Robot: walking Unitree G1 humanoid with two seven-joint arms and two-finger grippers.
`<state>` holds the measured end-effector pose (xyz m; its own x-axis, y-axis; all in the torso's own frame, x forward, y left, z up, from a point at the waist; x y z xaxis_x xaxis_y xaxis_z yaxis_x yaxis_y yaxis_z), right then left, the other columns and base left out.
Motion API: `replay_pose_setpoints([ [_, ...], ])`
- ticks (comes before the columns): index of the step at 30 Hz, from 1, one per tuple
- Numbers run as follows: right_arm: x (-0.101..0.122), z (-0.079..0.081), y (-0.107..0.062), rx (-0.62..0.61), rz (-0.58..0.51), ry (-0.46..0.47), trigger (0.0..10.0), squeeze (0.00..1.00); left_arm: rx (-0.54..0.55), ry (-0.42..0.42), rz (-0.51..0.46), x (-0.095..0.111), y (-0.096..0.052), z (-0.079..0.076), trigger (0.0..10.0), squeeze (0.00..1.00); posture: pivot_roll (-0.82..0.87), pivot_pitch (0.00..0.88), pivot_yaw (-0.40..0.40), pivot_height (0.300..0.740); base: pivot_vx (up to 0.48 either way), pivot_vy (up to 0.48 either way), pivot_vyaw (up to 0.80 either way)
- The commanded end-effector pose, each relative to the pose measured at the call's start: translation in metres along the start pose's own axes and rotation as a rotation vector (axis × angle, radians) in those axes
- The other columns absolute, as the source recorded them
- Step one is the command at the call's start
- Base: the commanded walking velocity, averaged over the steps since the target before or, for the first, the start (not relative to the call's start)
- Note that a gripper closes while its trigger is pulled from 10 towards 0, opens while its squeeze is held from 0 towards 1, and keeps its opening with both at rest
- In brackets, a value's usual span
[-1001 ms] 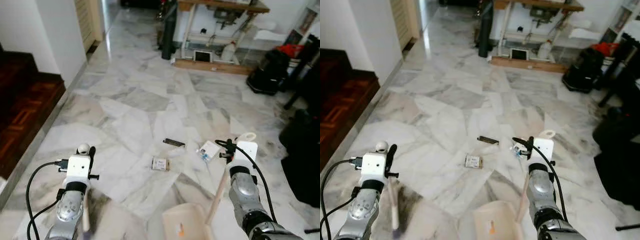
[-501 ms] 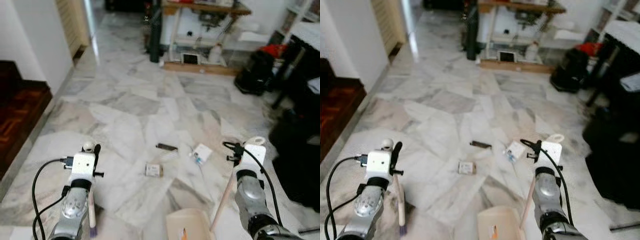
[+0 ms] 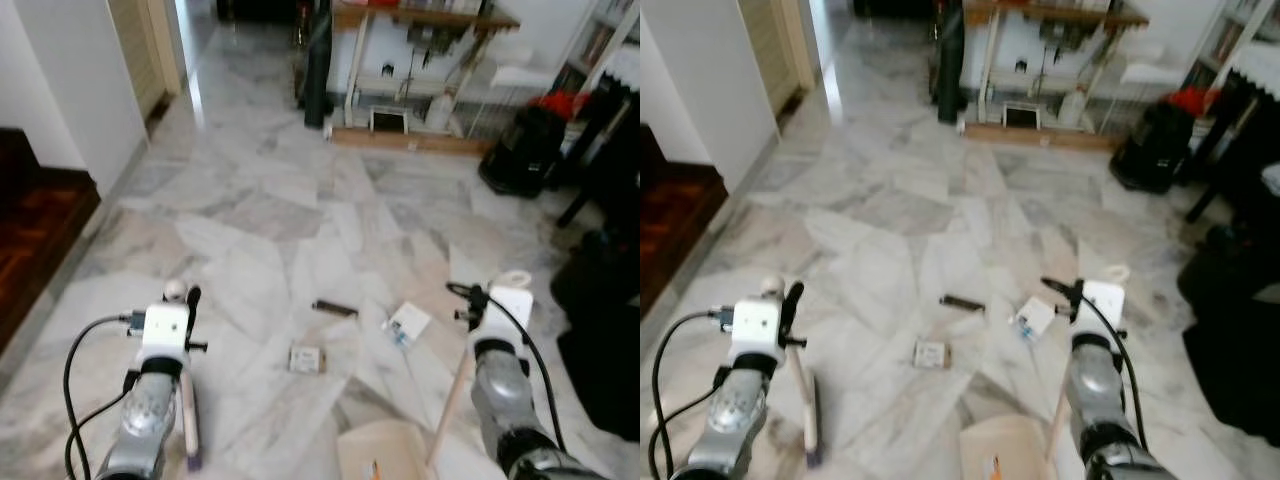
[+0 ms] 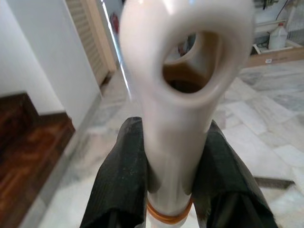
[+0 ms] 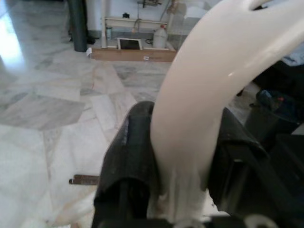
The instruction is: Sweep floor
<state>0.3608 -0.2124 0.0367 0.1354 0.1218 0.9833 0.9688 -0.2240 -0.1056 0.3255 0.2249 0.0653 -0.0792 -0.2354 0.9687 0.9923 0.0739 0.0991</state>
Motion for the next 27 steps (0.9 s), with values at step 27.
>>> replay_pose_setpoints([
  [27, 0.0094, -0.0093, 0.0030, -0.026, -0.044, -0.008, 10.0, 0.00, -0.006, 0.009, -0.025, 0.0056, 0.0023, -0.0014, 10.0, 0.00, 0.07, 0.000, -0.056, 0.740, 0.294, 0.000, 0.06],
])
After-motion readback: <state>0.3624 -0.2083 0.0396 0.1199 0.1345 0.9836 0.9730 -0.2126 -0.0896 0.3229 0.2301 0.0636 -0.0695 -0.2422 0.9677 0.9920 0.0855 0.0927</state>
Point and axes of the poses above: a point about 5 cm out from each wrist's last joint towards the gripper, its own y axis pointing out of the wrist towards the gripper, its own x axis along the axis of the wrist's last joint, z = x × y, the point moved 5 cm from there along y, pointing out of the wrist towards the gripper, and after that the axes turned 4 degrees about -y, right-handed, at the moved point
